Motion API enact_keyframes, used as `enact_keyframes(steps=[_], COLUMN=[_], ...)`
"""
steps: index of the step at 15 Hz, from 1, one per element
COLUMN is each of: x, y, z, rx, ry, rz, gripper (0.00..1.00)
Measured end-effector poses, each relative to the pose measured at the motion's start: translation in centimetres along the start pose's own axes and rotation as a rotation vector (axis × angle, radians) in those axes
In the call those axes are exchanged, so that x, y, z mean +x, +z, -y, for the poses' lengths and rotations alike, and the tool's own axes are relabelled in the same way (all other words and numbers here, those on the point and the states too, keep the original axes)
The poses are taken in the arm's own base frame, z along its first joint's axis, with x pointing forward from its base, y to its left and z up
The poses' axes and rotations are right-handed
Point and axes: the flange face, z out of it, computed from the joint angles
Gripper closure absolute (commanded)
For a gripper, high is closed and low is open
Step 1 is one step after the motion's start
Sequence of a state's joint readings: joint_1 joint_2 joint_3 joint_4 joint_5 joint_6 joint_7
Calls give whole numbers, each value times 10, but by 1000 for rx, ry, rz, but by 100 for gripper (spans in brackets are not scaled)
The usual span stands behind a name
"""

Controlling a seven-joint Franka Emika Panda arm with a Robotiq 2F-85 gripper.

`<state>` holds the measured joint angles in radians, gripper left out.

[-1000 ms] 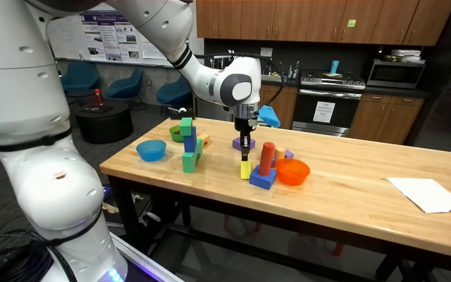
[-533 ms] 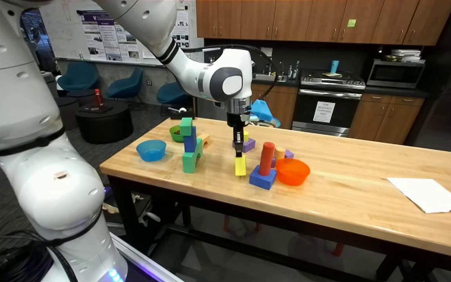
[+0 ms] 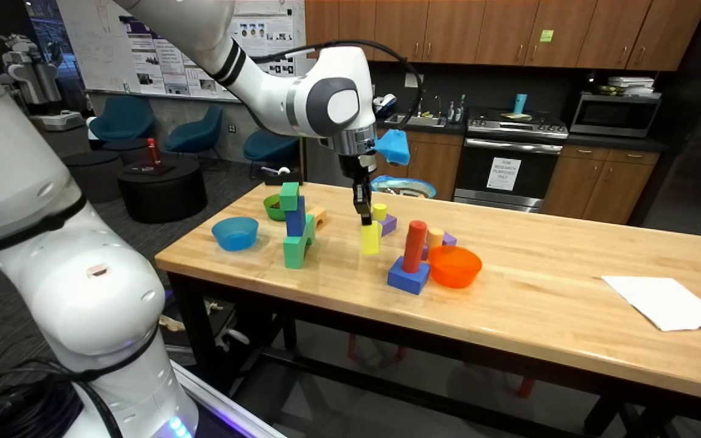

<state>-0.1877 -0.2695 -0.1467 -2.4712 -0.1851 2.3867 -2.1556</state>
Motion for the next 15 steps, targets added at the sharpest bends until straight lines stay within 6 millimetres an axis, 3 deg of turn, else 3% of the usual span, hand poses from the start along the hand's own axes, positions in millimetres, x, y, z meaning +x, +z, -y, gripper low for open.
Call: enact_keyframes(steps=[7,15], x=[25,68], y=[-50,-103], z=[16,29], rx=[-61,-113], ry=[27,36], rz=[97,220], gripper=[99,99])
